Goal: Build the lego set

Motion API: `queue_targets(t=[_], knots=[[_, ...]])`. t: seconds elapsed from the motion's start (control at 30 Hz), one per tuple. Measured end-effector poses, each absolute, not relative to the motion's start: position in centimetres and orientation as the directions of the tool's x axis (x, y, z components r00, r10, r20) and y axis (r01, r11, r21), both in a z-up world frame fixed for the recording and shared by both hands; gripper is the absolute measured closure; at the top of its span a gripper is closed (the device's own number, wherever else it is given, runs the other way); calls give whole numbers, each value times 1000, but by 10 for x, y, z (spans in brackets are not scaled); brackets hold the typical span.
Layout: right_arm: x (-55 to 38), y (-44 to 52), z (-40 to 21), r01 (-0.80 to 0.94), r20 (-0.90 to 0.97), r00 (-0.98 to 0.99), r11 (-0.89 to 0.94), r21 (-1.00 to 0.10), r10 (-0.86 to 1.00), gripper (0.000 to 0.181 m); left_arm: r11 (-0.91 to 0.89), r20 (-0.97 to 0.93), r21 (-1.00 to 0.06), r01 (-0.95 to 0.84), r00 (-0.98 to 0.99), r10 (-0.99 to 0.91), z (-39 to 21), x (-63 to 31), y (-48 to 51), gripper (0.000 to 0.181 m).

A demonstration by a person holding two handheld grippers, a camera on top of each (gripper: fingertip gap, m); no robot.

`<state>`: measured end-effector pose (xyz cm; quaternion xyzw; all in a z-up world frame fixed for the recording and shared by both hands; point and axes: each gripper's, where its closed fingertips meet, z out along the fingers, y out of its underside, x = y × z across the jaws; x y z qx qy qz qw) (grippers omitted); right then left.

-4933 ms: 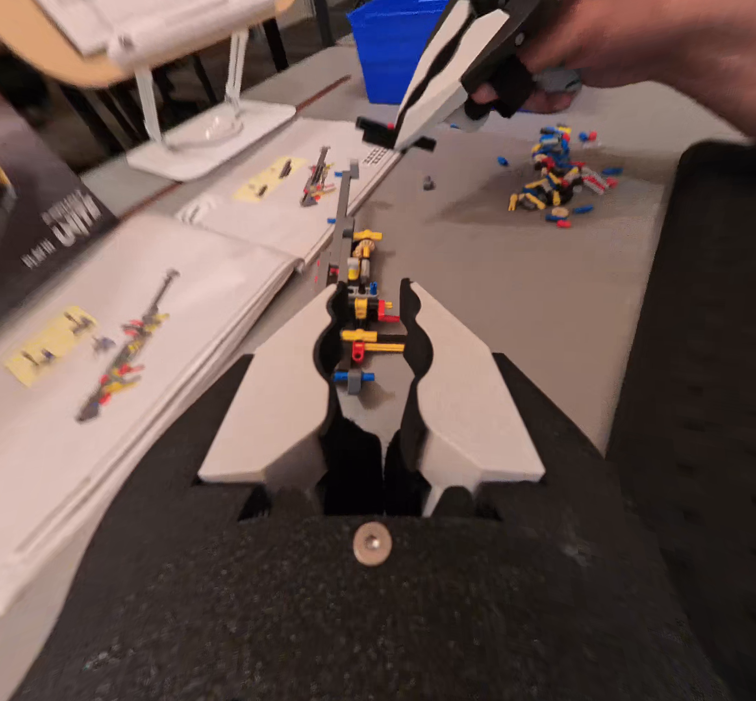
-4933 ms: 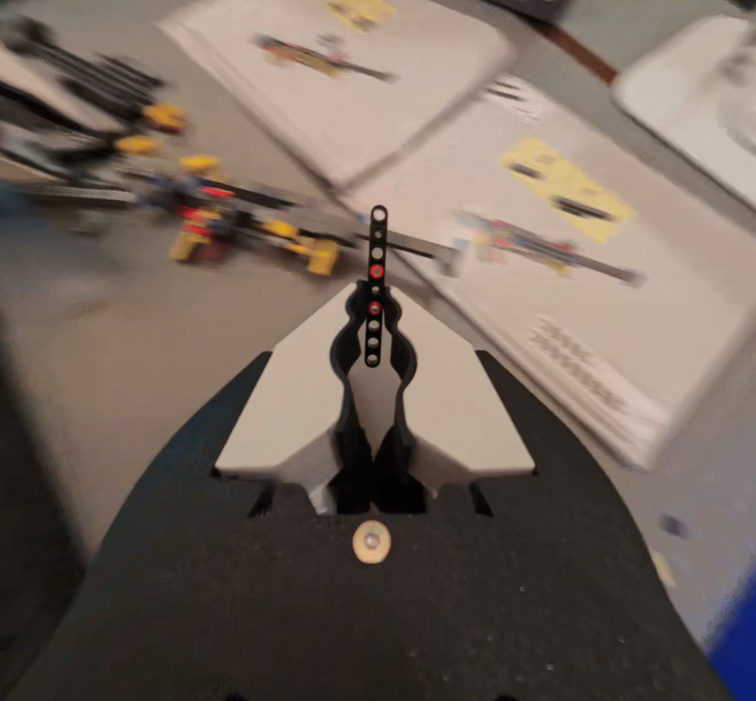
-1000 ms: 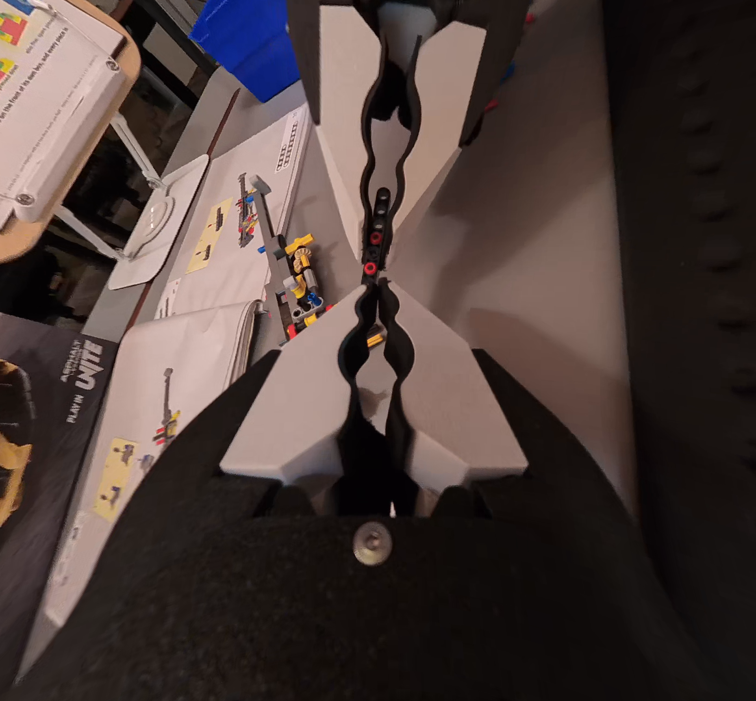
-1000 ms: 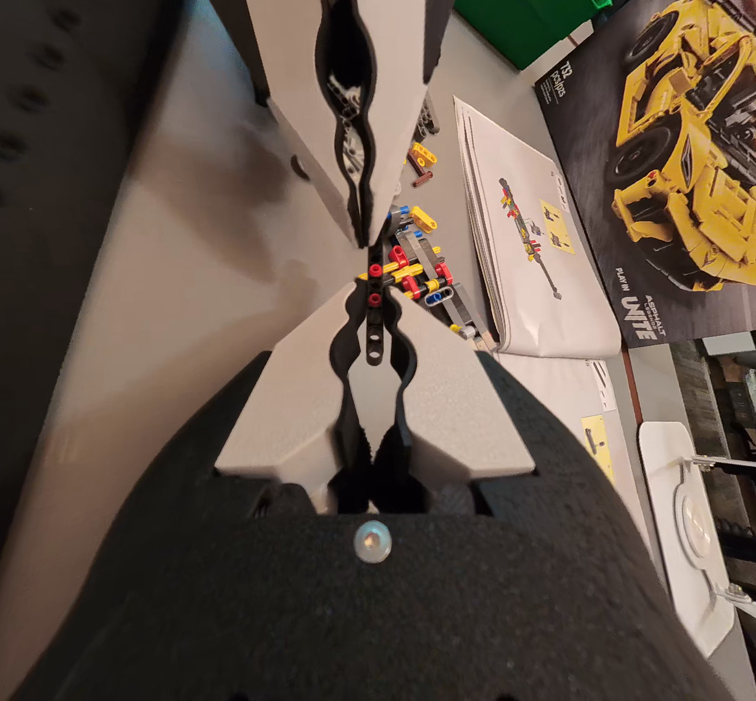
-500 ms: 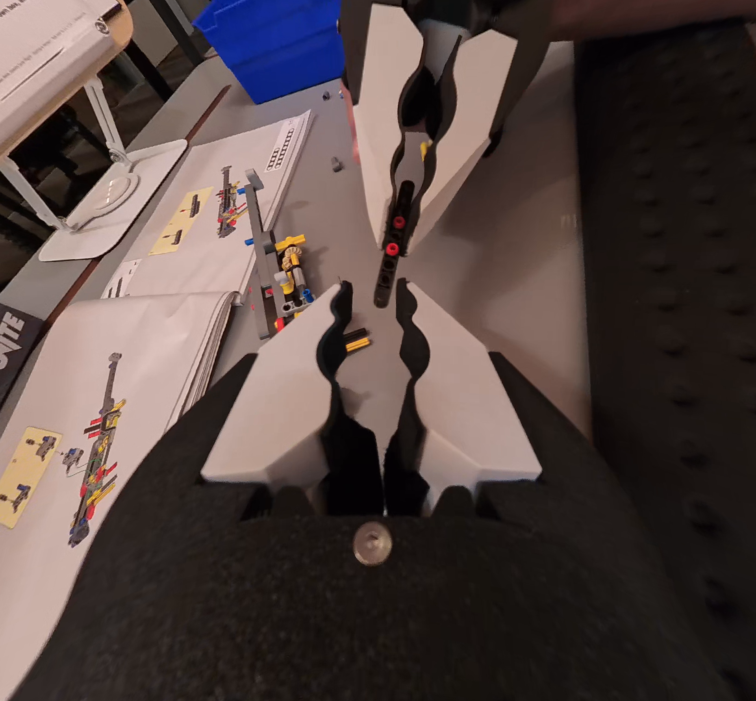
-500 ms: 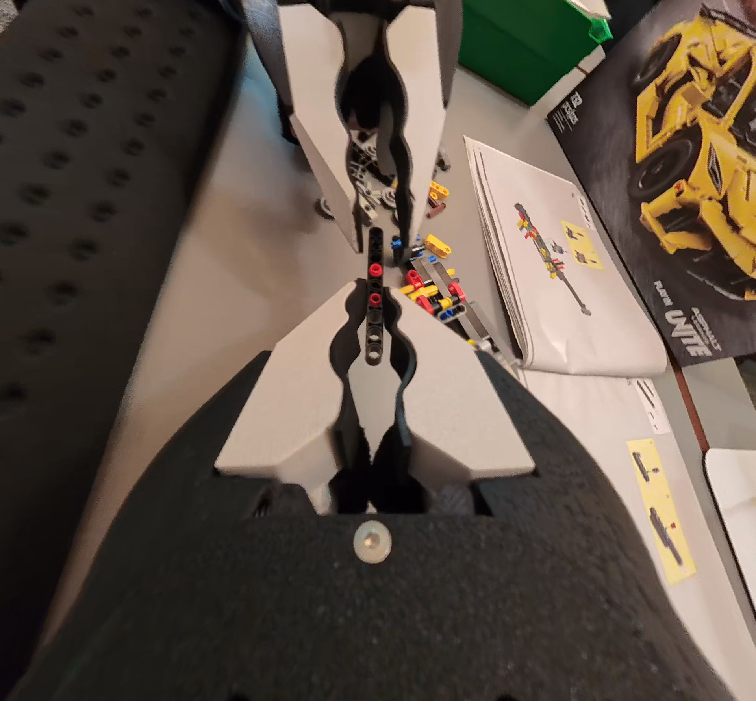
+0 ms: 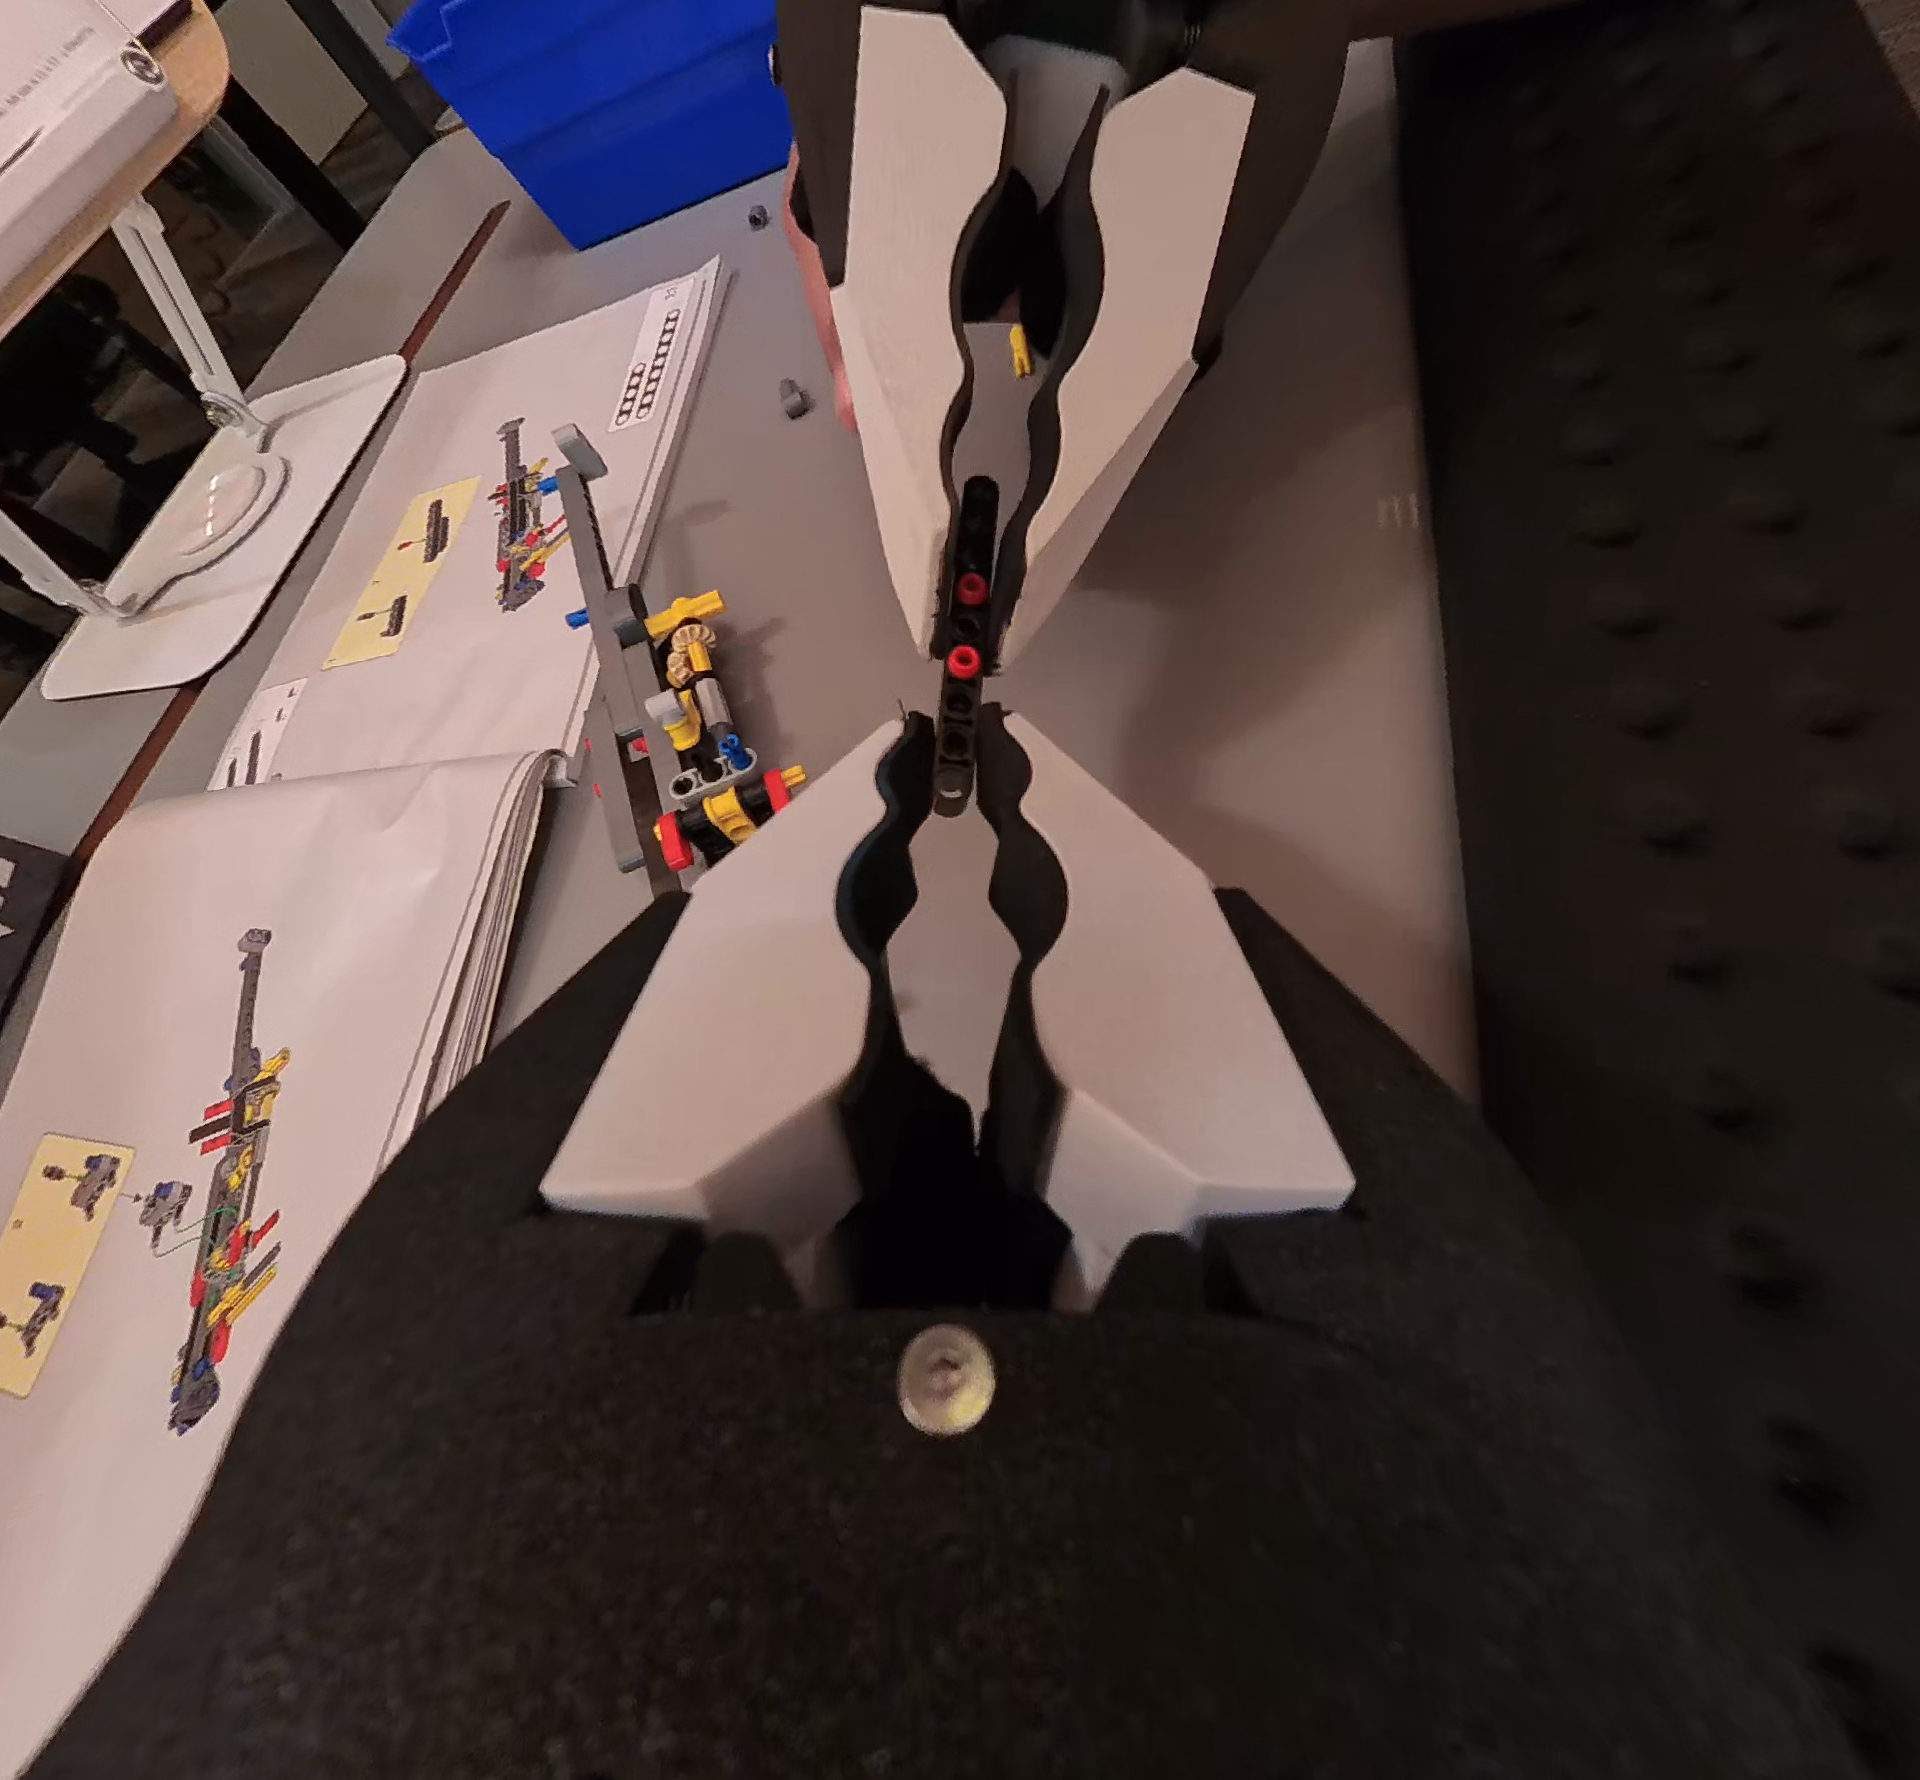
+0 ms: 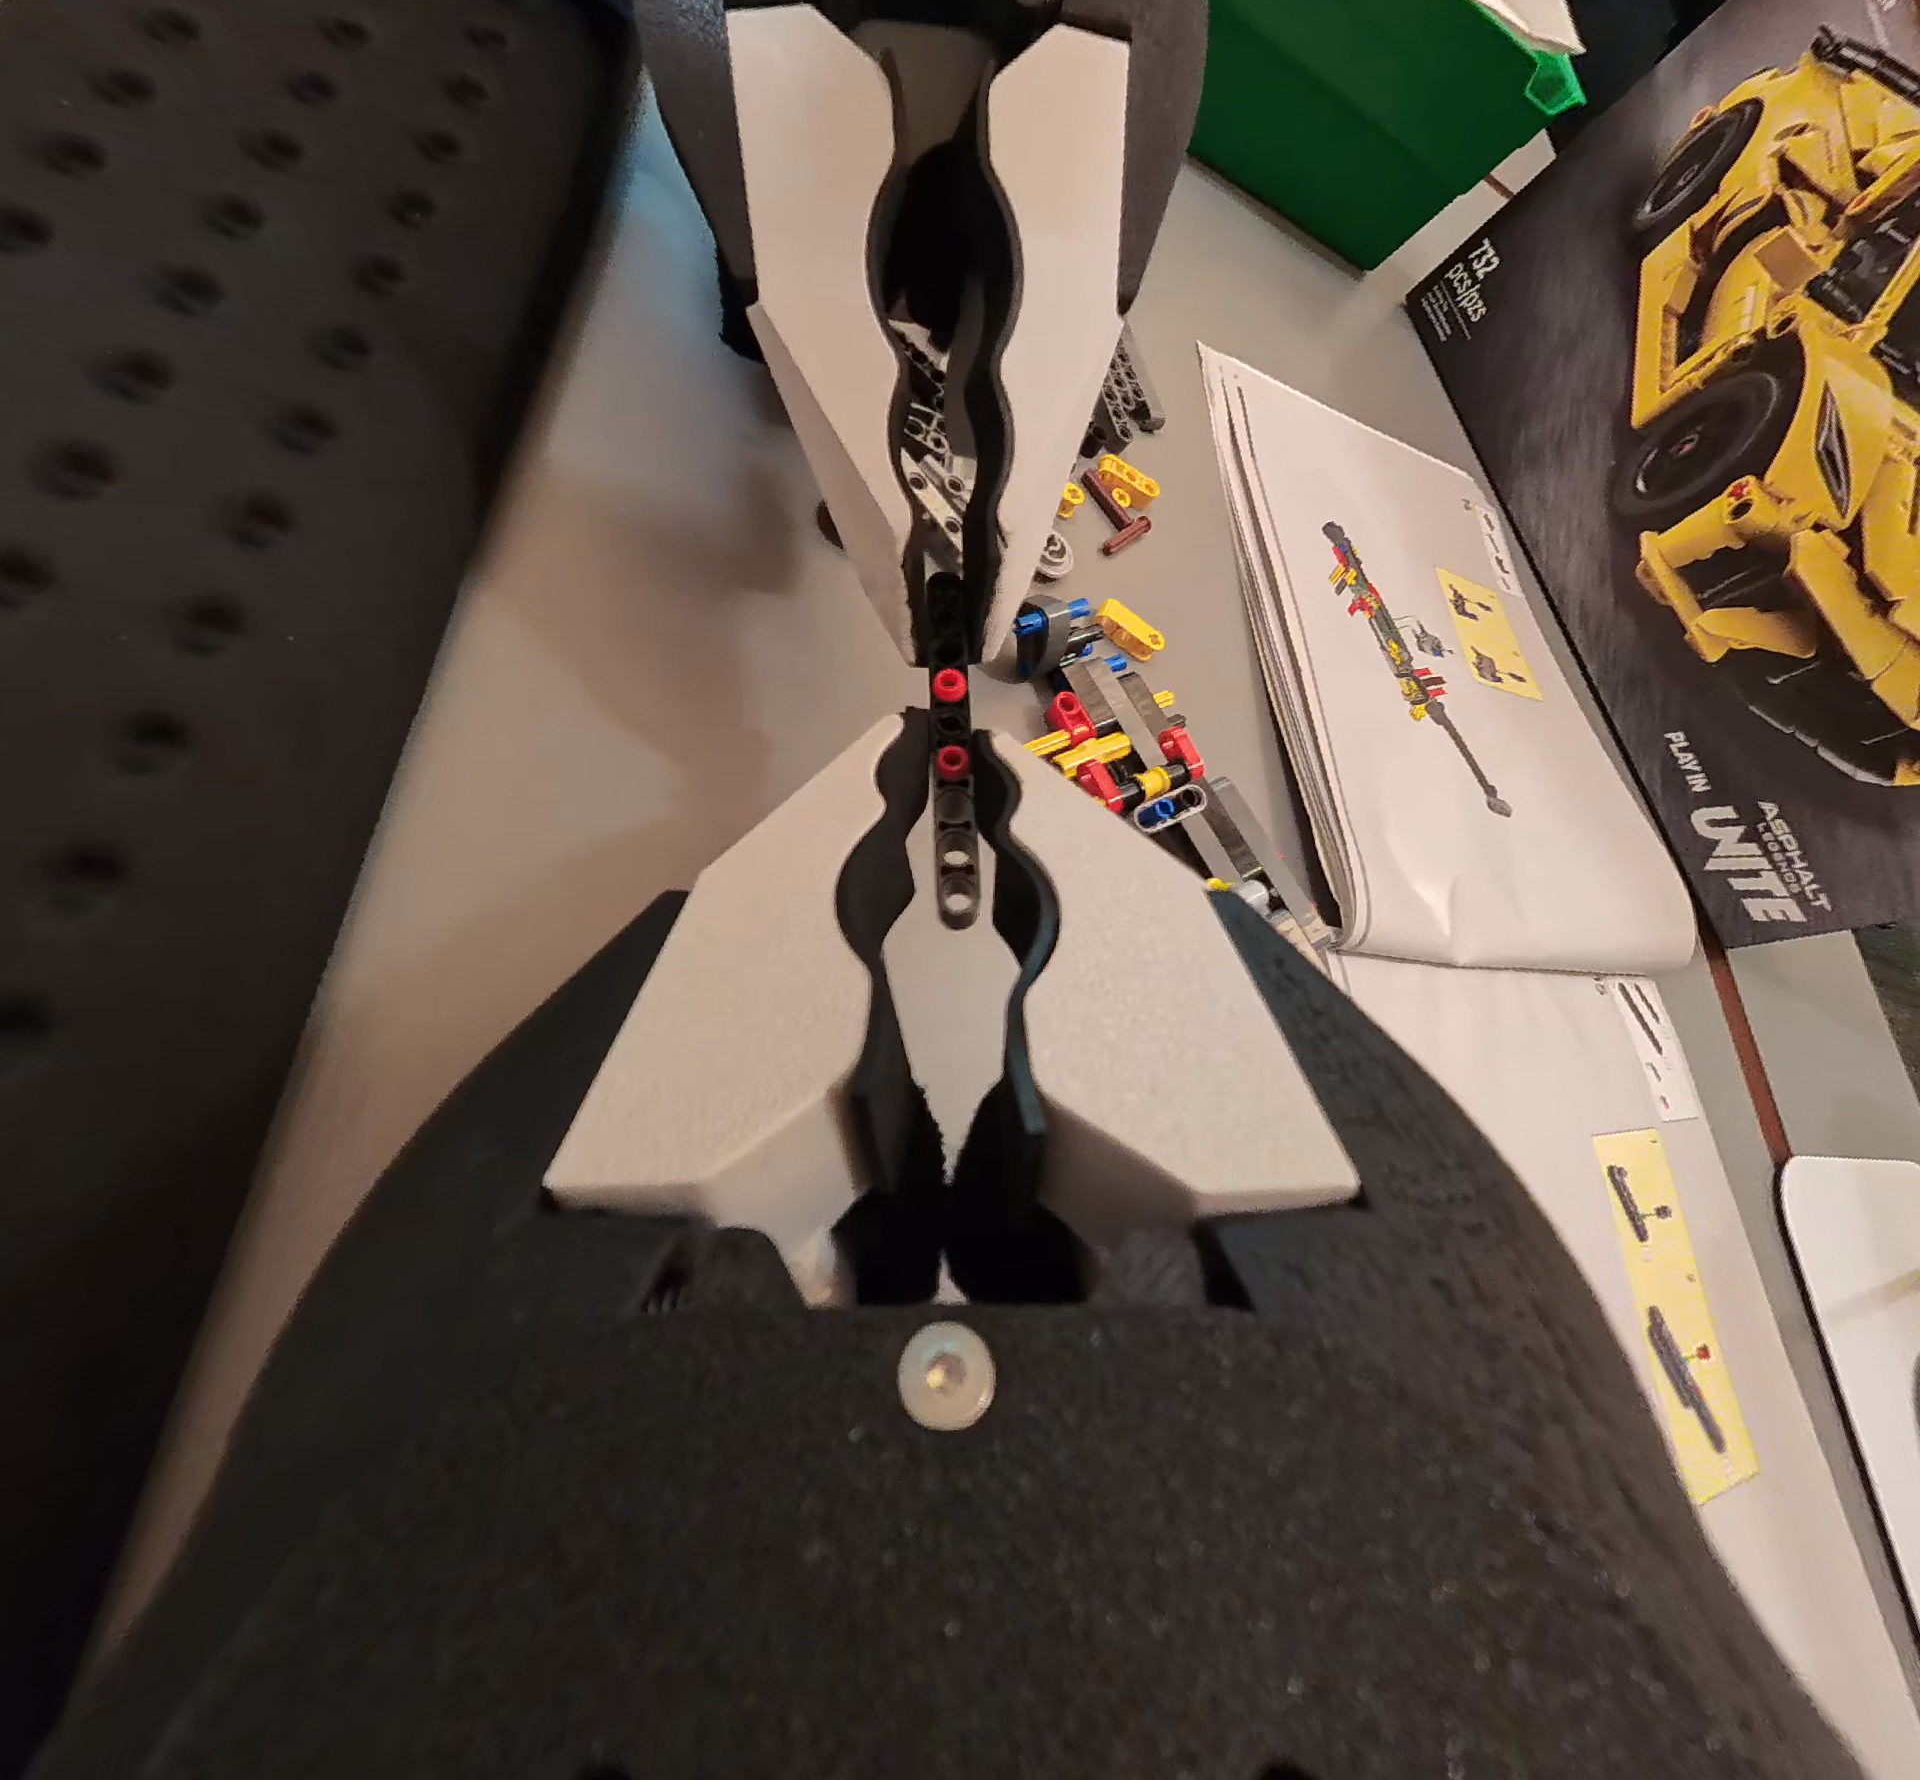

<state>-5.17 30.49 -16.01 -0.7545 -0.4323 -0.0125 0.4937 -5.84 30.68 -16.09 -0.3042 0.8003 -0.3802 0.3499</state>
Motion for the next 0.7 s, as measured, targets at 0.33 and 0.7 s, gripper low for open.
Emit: queue_targets(t=[0.33, 0.7], knots=[[-39, 305, -163, 647, 426, 663, -185, -740, 615, 172, 502, -291, -822, -269, -560, -776, -165, -61, 317, 174], [-20, 306, -171, 689, 473, 665, -232, -686, 578, 178, 479, -271, -830, -287, -543, -795, -164, -64, 327, 175]])
